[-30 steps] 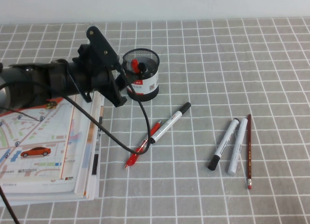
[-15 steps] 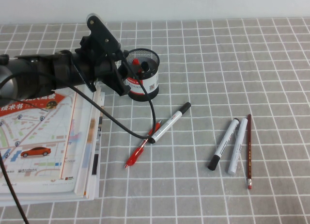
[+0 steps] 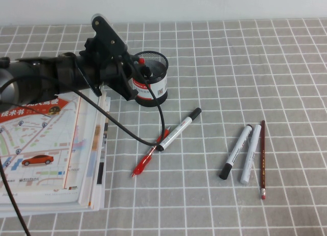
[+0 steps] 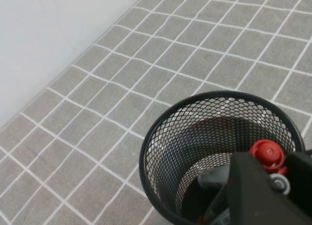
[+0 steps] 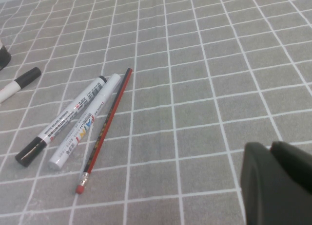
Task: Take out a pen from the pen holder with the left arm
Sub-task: 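Take a marker out of the pen holder and lay it on the table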
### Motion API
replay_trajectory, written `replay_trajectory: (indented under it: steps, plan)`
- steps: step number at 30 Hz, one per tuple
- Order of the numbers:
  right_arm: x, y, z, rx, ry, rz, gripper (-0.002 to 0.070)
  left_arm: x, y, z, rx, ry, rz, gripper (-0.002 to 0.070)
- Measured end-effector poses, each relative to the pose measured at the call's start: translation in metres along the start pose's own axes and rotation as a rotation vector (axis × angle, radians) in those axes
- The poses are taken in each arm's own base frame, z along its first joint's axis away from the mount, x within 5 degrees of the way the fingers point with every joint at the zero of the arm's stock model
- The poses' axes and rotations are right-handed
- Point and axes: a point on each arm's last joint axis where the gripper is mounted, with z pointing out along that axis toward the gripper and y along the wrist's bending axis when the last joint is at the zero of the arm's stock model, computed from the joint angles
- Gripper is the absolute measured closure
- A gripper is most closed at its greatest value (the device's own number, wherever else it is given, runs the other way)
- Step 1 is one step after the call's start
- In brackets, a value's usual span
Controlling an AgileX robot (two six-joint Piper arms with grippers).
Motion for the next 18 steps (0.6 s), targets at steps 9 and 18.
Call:
replay_trajectory:
  steps: [9, 18]
  plan:
    - [0.0000, 0.0000, 0.0000, 0.000, 0.000, 0.000, 0.0689, -0.0011, -0.0009, -0.0003, 0.014, -0.015, -0.026, 0.0560]
    - [0.0000, 0.0000, 0.0000, 0.000, 0.000, 0.000, 0.0689, -0.0008, -0.0006, -0.0003, 0.011, -0.012, -0.045, 0.0570]
